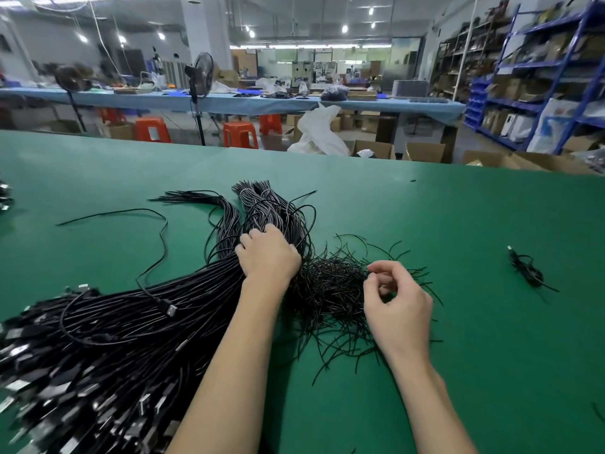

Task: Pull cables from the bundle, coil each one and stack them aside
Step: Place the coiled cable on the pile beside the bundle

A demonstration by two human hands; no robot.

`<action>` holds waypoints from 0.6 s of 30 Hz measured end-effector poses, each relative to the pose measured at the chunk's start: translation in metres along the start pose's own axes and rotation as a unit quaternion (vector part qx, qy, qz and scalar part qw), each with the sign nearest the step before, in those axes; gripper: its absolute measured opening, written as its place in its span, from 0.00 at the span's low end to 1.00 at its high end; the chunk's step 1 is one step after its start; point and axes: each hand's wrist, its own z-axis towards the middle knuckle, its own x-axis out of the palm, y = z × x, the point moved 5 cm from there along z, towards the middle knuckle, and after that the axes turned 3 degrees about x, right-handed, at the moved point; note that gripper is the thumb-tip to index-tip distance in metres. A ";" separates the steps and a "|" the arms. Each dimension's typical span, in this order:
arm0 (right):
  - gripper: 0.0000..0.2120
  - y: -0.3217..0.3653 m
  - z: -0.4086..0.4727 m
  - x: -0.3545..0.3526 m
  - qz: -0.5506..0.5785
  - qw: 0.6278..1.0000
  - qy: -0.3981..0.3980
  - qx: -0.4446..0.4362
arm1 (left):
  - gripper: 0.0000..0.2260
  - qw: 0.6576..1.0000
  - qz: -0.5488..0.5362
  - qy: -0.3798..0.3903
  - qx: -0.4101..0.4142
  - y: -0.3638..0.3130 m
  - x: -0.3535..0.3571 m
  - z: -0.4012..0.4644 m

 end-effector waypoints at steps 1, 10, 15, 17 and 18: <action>0.04 0.000 0.000 0.001 0.003 1.000 0.002 0.002 | 0.22 1.000 -0.001 -0.009 0.008 -0.002 -0.001 0.001; 0.04 0.003 0.000 0.001 0.000 1.000 0.003 0.009 | 0.15 0.996 -0.036 -0.065 0.042 -0.011 -0.017 -0.001; 0.04 0.003 0.001 0.003 0.019 1.000 0.012 0.015 | 0.15 0.993 -0.080 -0.079 0.045 -0.013 -0.026 -0.003; 0.04 0.003 0.001 0.002 0.021 1.000 0.011 0.014 | 0.16 0.993 -0.081 -0.070 0.051 -0.016 -0.026 -0.005; 0.04 0.003 0.001 0.003 0.022 1.000 0.012 0.012 | 0.17 0.993 -0.076 -0.065 0.054 -0.018 -0.025 -0.006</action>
